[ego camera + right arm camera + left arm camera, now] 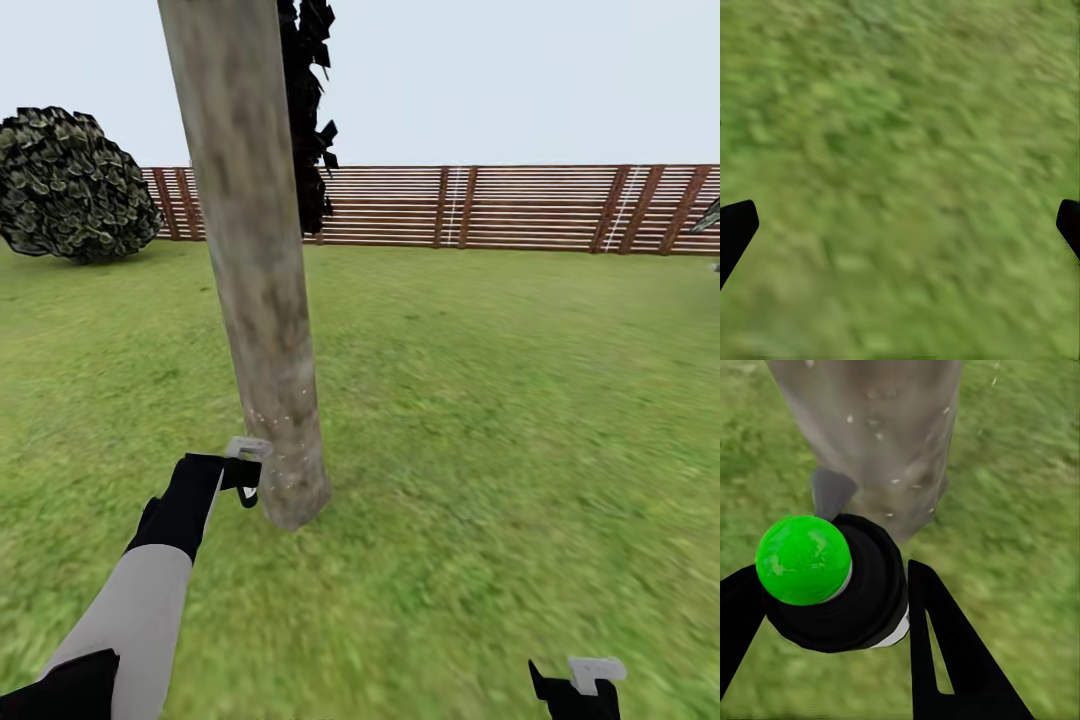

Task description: In the garden, pick up the pesticide atomizer on the floor and spray pesticide onto both trees until each tree trunk is fully covered.

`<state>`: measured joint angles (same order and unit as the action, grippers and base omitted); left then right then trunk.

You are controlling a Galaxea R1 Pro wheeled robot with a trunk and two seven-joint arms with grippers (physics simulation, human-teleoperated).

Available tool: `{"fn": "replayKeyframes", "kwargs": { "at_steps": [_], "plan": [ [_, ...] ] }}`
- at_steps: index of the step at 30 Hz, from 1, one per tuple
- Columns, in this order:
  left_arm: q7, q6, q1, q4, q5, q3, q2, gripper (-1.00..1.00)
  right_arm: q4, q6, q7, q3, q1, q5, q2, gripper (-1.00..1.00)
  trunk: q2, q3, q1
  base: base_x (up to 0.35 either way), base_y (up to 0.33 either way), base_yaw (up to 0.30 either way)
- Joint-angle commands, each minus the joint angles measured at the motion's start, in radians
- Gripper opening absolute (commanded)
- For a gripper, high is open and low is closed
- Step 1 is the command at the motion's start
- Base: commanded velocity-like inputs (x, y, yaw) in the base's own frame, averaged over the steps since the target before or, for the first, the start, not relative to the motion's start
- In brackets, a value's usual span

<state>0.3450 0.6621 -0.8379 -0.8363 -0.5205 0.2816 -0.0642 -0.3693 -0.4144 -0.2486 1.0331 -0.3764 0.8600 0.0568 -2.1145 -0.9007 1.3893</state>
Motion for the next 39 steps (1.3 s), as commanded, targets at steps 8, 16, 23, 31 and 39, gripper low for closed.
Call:
{"fn": "replayKeyframes", "kwargs": {
  "at_steps": [8, 16, 23, 31, 39],
  "plan": [
    [0.008, 0.002, 0.000, -0.001, -0.009, 0.005, -0.010, -1.00, -0.002, -0.004, -0.008, 0.010, -0.001, 0.005, 0.000, 1.00, 0.000, -0.001, 0.000, -0.066, -0.271, 0.139],
    [0.004, 0.002, 0.000, 0.000, -0.009, 0.006, -0.013, -1.00, -0.002, -0.004, -0.008, 0.010, -0.001, 0.005, 0.000, 1.00, 0.000, -0.001, 0.000, -0.077, -0.272, 0.002],
    [-0.001, -0.002, 0.041, 0.000, -0.016, 0.026, 0.008, -1.00, -0.002, -0.004, -0.008, 0.009, -0.001, 0.004, 0.001, 1.00, 0.000, -0.001, 0.000, -0.006, -0.272, 0.000],
    [-0.073, -0.088, 0.104, 0.024, -0.013, 0.134, 0.017, -1.00, -0.001, -0.004, -0.009, 0.007, -0.001, 0.004, 0.000, 1.00, 0.000, -0.001, 0.000, 0.000, -0.273, 0.154],
    [-0.077, -0.137, 0.111, 0.086, -0.013, 0.145, 0.015, -1.00, 0.003, -0.004, -0.009, 0.004, -0.001, 0.009, -0.002, 1.00, 0.000, -0.001, 0.000, 0.037, -0.273, 0.228]
  ]
}}
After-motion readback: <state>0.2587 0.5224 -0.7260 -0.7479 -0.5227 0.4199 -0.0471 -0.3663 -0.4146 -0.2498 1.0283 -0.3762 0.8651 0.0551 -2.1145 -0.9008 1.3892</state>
